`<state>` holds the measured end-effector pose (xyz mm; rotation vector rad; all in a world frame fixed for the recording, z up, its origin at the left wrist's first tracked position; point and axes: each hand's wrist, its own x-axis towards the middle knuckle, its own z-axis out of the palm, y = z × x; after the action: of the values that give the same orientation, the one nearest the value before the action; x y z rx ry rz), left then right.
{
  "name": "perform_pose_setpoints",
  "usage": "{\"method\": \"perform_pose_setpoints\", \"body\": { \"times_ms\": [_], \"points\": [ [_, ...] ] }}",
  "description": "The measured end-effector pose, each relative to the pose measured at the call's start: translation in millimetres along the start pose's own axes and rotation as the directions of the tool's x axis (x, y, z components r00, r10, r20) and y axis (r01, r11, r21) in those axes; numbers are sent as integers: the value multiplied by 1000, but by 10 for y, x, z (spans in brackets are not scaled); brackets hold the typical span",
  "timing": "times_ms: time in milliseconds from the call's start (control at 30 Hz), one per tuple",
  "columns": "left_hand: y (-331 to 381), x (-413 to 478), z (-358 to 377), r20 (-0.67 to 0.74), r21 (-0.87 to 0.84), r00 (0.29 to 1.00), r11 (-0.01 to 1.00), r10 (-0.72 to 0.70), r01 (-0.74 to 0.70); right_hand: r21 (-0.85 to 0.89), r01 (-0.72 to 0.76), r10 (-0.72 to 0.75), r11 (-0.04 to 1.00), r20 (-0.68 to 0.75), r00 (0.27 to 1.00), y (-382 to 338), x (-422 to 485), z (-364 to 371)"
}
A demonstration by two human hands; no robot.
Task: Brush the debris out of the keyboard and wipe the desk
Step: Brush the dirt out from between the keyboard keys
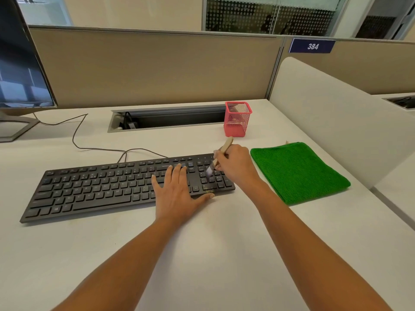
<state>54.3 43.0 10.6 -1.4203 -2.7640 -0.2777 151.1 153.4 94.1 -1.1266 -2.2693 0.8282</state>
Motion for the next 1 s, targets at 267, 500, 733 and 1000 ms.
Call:
{"method": "perform_pose_setpoints", "body": {
  "times_ms": [267,500,733,1000],
  "points": [
    [7,-13,-21,16,7,1000,1000,1,-1,-58,-44,54,997,180,982,-17,-5,33],
    [8,-11,-21,14,14,1000,1000,0,-1,33,16,-21,999,143,989,-42,-37,74],
    [1,-3,-3,2,19,1000,1000,5,-5,-16,19,-15,1000,215,976,-47,-35,45],
    [8,-11,-24,14,13,1000,1000,5,-5,-32,39,-32,999,198,980,17,-88,70]
  ]
}}
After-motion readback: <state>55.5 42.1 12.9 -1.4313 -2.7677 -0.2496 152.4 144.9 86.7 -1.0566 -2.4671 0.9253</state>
